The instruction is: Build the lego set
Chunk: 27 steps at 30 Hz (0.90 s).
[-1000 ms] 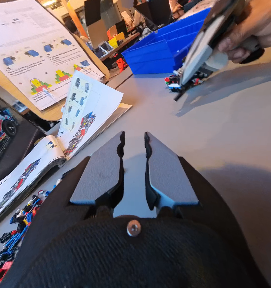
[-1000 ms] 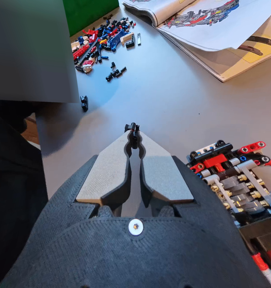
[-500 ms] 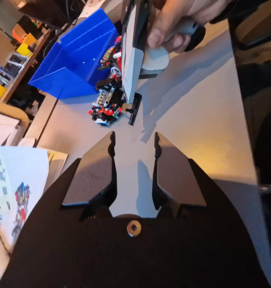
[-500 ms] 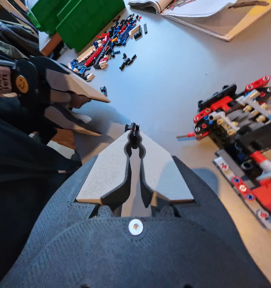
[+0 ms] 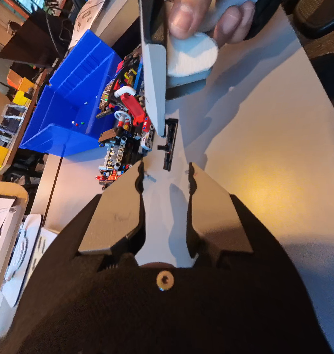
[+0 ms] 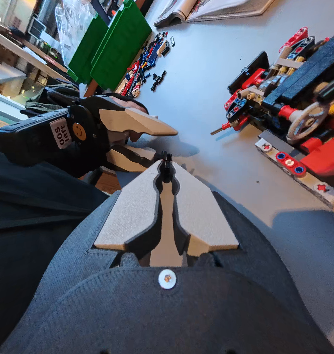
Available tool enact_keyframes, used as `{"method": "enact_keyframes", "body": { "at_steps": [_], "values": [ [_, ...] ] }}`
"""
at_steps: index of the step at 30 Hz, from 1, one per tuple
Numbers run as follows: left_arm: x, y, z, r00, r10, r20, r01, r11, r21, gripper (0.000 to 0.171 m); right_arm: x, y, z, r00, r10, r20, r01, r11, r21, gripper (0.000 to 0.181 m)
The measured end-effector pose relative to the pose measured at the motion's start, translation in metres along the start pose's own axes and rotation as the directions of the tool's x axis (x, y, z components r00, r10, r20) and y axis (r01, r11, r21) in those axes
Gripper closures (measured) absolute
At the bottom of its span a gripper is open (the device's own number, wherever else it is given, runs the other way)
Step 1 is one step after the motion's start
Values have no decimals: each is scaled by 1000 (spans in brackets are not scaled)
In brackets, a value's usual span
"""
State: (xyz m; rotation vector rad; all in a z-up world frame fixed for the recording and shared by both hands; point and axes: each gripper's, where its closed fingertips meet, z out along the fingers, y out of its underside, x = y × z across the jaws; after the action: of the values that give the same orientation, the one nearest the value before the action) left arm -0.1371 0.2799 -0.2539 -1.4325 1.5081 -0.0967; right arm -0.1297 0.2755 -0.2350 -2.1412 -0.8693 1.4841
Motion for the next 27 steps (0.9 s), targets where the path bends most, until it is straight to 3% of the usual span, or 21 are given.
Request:
{"method": "enact_keyframes", "body": {
  "at_steps": [6, 10, 16, 23, 27],
  "values": [
    [5, 4, 10, 999, -14, -36, 13, 1000, -9, 127, 4, -1, 6, 997, 58, 46, -58, 998, -3, 181],
    [1, 18, 8, 993, -101, -67, 99, 995, -30, 128, 8, -5, 5, 990, 114, 77, -114, 993, 0, 181],
    [-3, 5, 7, 992, -93, -90, 96, 995, 26, 131, 5, -7, -3, 969, 197, 151, -201, 980, 11, 181],
    [0, -14, 2, 996, -37, -82, 45, 994, 102, 166, 8, 3, -7, 960, 236, 153, -237, 972, -11, 181],
    [11, -11, 8, 975, -125, -186, 137, 989, 55, 168, 16, 13, -8, 977, 197, 84, -192, 979, -63, 179]
  ]
}}
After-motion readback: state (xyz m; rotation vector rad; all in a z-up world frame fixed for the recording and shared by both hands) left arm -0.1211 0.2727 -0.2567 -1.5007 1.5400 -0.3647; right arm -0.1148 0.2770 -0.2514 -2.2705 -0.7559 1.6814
